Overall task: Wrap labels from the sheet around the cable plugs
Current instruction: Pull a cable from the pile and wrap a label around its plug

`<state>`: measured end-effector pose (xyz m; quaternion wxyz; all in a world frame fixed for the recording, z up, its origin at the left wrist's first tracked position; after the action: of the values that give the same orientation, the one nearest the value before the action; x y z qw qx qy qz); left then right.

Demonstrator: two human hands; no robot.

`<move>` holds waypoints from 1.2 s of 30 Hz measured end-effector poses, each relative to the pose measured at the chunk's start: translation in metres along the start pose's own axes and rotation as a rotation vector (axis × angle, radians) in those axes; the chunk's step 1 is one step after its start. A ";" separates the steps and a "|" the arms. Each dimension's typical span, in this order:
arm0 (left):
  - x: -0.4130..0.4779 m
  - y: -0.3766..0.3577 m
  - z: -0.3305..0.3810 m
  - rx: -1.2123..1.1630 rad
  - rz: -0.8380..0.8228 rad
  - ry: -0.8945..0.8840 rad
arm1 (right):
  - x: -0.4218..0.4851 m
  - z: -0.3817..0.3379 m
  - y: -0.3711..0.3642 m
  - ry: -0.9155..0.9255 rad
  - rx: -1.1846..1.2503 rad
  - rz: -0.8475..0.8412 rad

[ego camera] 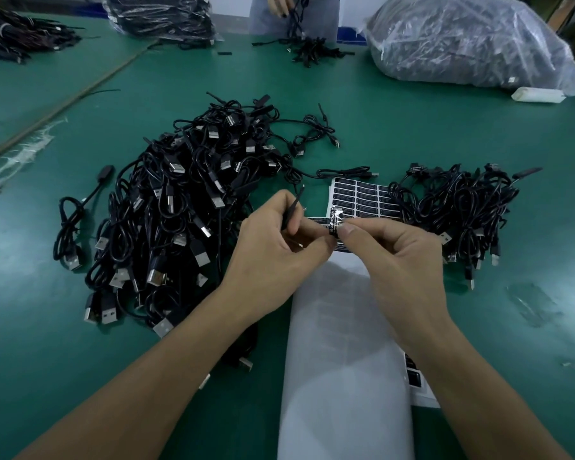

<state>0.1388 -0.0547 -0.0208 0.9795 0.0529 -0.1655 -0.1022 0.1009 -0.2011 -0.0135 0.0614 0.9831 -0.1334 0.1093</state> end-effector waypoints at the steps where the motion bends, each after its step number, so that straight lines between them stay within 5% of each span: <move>1: 0.000 0.000 0.000 0.001 0.002 0.000 | 0.000 -0.001 -0.001 0.002 -0.006 -0.006; 9: 0.001 0.000 -0.003 0.050 0.001 -0.001 | 0.003 0.003 0.012 0.050 -0.137 0.076; 21: -0.002 -0.004 -0.004 0.076 -0.074 0.003 | 0.008 0.002 0.009 0.036 -0.145 -0.041; 28: -0.001 -0.006 -0.012 0.040 -0.123 0.033 | 0.008 0.002 0.024 0.053 -0.020 0.140; 36: -0.004 -0.011 -0.011 0.233 -0.205 -0.036 | 0.001 0.003 0.004 0.101 0.082 -0.062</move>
<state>0.1366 -0.0642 -0.0337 0.9481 0.1809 -0.1875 -0.1826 0.1012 -0.2061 -0.0156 0.0311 0.9817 -0.0952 0.1622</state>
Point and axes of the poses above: each hand's wrist, its own x-axis towards the middle knuckle, its own y-axis out of the back of the hand, z = x × y, the point moved 6 cm from there along x, towards the middle knuckle, and after that the axes turned 2 degrees about -y, right-handed, at the moved point
